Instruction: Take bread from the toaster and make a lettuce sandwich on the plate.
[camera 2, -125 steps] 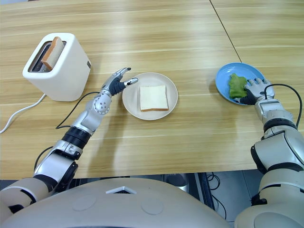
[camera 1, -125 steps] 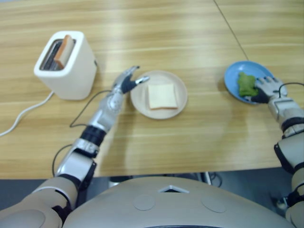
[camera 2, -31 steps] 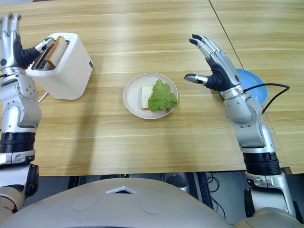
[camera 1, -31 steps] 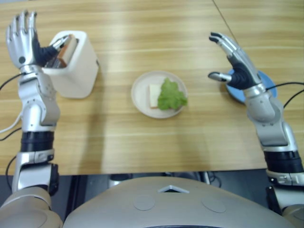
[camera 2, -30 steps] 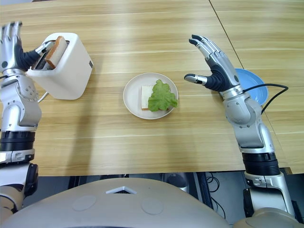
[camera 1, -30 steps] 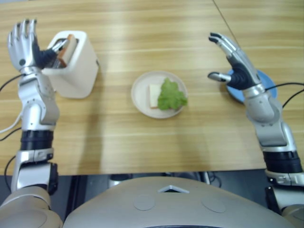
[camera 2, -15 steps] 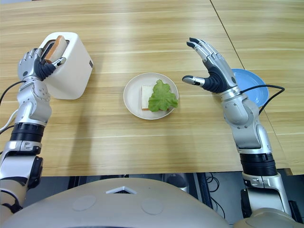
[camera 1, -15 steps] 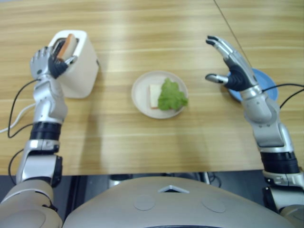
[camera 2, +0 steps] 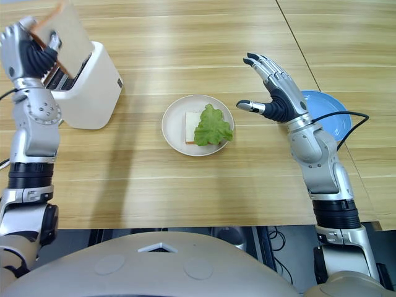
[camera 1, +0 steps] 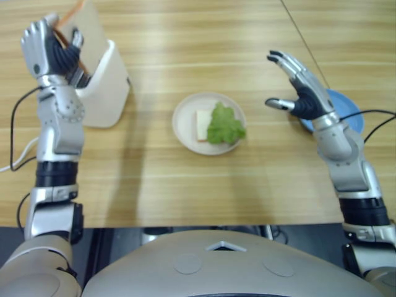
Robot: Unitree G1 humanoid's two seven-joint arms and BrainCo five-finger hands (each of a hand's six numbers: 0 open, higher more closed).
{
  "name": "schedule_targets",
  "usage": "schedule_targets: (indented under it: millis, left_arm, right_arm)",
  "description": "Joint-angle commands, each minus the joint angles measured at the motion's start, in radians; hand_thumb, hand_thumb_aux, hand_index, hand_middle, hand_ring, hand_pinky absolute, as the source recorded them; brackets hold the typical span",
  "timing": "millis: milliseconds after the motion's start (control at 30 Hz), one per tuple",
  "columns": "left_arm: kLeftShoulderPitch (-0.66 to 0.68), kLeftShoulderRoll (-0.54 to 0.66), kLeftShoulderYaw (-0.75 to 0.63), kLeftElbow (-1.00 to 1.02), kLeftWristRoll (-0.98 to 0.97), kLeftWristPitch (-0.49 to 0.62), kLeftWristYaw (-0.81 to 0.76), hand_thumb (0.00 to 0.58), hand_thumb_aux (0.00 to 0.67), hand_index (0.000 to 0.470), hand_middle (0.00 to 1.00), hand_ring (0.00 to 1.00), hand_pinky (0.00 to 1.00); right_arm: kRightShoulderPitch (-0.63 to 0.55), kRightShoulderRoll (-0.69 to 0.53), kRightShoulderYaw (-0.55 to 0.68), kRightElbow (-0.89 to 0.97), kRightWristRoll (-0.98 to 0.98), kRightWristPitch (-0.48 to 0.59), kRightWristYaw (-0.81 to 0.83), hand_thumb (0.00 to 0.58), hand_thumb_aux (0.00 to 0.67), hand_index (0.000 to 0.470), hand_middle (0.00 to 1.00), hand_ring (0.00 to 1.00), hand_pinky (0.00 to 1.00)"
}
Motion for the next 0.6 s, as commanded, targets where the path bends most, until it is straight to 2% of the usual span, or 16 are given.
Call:
schedule_targets:
  millis: [33,133,233,400,600]
  left_arm:
    - [-0.01,-0.065,0.062,-0.103,-0.247,-0.104,-0.093,0.58,0.67,0.46,1.0,1.0,1.0]
    - [-0.059,-0.161,0.0,-0.062,-0.488,-0.106,-0.287,0.58,0.67,0.46,1.0,1.0,1.0]
    - [-0.095,-0.247,-0.066,0.049,-0.636,-0.082,-0.47,0.58,0.67,0.46,1.0,1.0,1.0]
    - [-0.178,-0.304,-0.186,0.432,-0.644,-0.092,-0.702,0.58,0.67,0.46,1.0,1.0,1.0]
    - [-0.292,-0.331,-0.242,0.835,-0.621,-0.11,-0.878,0.58,0.67,0.46,1.0,1.0,1.0]
  right_arm:
    - [-0.003,0.01,-0.031,0.023,0.014,-0.002,-0.01,0.0,0.0,0.0,0.0,0.0,0.0]
    - [-0.013,0.031,-0.076,0.052,0.072,0.002,-0.027,0.0,0.0,0.0,0.0,0.0,0.0]
    - [-0.026,0.054,-0.137,0.073,0.146,0.009,-0.041,0.0,0.0,0.0,0.0,0.0,0.0]
    - [-0.044,0.08,-0.207,0.084,0.236,0.023,-0.046,0.0,0.0,0.0,0.0,0.0,0.0]
    - [-0.04,0.098,-0.166,0.109,0.218,0.018,-0.019,0.0,0.0,0.0,0.0,0.0,0.0]
